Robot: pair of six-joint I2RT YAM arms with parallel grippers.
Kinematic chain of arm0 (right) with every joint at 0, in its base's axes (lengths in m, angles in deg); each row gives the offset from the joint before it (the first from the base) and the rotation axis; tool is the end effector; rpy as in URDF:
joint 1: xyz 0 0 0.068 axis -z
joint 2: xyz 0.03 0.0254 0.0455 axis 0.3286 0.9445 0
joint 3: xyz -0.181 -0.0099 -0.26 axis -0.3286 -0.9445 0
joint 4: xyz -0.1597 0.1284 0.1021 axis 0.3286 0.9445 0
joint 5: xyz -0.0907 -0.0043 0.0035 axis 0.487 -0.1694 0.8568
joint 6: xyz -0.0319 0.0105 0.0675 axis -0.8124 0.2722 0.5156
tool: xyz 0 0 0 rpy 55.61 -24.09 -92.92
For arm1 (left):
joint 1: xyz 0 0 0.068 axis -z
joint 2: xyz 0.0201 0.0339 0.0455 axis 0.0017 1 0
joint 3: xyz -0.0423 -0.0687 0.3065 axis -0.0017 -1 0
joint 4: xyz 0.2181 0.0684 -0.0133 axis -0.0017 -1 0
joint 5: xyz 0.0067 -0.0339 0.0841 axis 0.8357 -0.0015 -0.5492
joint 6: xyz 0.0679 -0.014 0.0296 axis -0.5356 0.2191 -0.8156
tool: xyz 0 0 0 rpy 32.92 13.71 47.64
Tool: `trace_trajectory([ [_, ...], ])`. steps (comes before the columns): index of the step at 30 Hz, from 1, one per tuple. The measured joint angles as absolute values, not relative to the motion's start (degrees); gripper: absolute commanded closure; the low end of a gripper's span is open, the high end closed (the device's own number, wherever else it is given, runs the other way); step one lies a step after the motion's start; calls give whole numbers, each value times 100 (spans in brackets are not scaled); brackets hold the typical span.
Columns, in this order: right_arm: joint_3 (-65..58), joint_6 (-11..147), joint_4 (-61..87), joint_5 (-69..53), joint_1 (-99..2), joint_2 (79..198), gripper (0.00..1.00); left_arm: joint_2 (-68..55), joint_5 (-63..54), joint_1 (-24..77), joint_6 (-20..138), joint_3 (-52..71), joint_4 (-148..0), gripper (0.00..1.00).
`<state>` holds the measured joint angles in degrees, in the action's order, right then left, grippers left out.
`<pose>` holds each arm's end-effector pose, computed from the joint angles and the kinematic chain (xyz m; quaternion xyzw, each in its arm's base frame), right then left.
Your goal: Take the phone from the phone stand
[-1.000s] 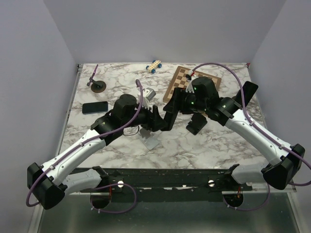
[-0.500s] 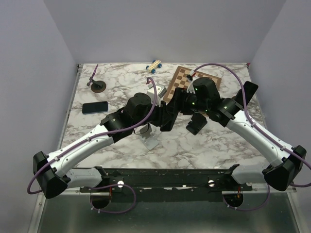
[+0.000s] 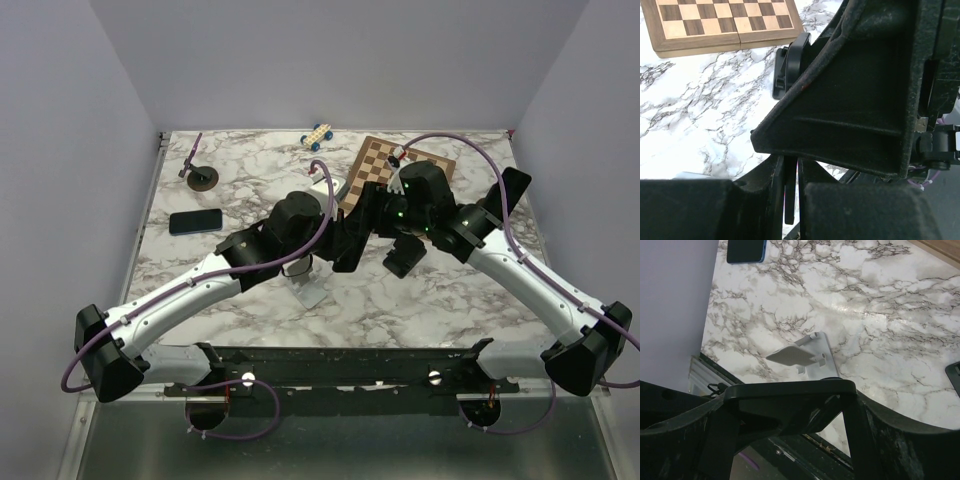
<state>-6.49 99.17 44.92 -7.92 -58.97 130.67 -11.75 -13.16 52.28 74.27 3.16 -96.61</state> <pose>0.1929 0.1712 0.3916 -0.0446 0.8769 0.3422 0.3346 0.1562 -0.2016 0.3901 0.1841 0.8231 -0.3393 0.4166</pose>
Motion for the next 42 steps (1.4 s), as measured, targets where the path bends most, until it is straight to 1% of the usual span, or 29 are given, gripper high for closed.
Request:
trace_trajectory([
  [1, -649, 9915, 4495, -792, -5897, 13067, 11, -1177, -1312, 5228, 7427, 316, -9659, 100],
  [2, -651, 9915, 4495, -790, -5897, 13065, 1, -1177, -1303, 5228, 7429, 314, -9657, 100],
  [10, -649, 9982, 4444, -532, -5924, 12829, 0, -1540, -1272, 5226, 7505, -191, -9521, 100],
  [14, -620, 10041, 4567, 174, -5926, 12425, 0, -1890, -1414, 5141, 7573, -231, -9681, 100],
  [17, -620, 10140, 4610, 808, -5926, 11994, 0, -2323, -1657, 4738, 7809, -213, -9974, 100],
  [21, -655, 10271, 4604, 1481, -5924, 11432, 0, -2867, -1989, 3589, 8327, -124, -10417, 100],
  [27, -806, 10365, 4604, 1789, -5924, 11185, 0, -3547, -2566, 1519, 9586, -159, -10972, 100],
  [31, -907, 10417, 4613, 1798, -5924, 11279, 0, -3951, -2724, 538, 10631, -803, -10857, 100],
  [32, -931, 10433, 4615, 1796, -5924, 11279, 0, -4047, -2724, 218, 10933, -1140, -10776, 100],
  [35, -981, 10476, 4619, 1796, -5924, 11266, 0, -3981, -2555, -420, 11586, -1826, -10531, 100],
  [37, -1007, 10489, 4632, 1796, -5924, 11253, 0, -3623, -2387, -791, 12021, -2239, -10339, 100],
  [39, -1018, 10498, 4667, 1798, -5924, 11233, 0, -3269, -2326, -942, 12275, -2574, -10096, 100],
  [42, -1020, 10518, 4728, 1800, -5924, 11185, 0, -3090, -2345, -995, 12541, -2980, -9703, 100],
])
